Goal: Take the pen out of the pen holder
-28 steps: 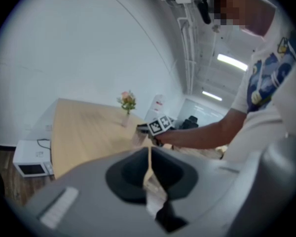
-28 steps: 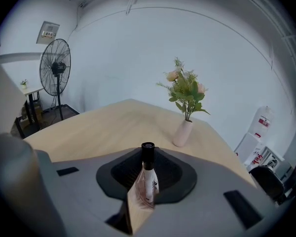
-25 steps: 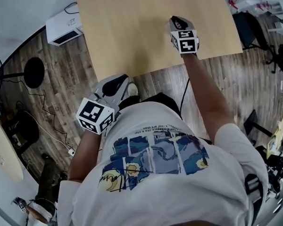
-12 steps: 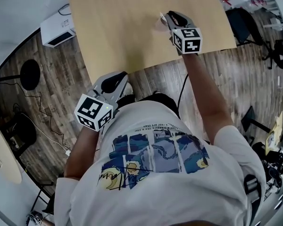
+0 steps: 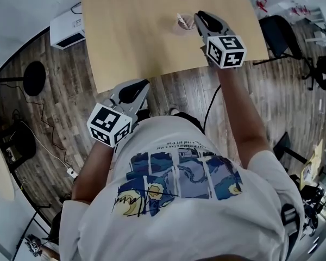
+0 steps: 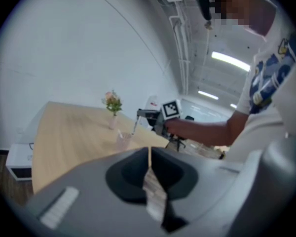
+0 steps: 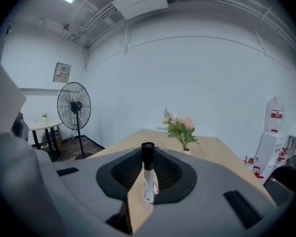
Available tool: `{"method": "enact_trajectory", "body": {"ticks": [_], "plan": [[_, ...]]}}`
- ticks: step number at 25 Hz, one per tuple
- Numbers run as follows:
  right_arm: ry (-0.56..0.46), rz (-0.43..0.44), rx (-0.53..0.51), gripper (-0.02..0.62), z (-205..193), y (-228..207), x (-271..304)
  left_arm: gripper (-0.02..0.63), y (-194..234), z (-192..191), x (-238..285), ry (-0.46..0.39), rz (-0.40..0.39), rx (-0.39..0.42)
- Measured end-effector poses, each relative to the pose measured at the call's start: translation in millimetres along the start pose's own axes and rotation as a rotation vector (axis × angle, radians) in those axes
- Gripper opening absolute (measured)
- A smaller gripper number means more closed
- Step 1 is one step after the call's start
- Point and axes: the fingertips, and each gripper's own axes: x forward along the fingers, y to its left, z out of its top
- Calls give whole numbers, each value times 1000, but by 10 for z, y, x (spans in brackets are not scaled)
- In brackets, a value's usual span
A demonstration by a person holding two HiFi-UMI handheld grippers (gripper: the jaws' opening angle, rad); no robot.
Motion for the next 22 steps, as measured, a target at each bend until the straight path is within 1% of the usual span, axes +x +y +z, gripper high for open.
{"method": "enact_trajectory", "body": {"ticks": [9, 22], "plan": [[-63, 134, 7, 63, 193, -50, -582, 23, -483, -2, 231, -36, 72, 1], [-105, 308, -6, 63, 158, 91, -1414, 23, -1112, -179, 347, -68, 187, -27]]}}
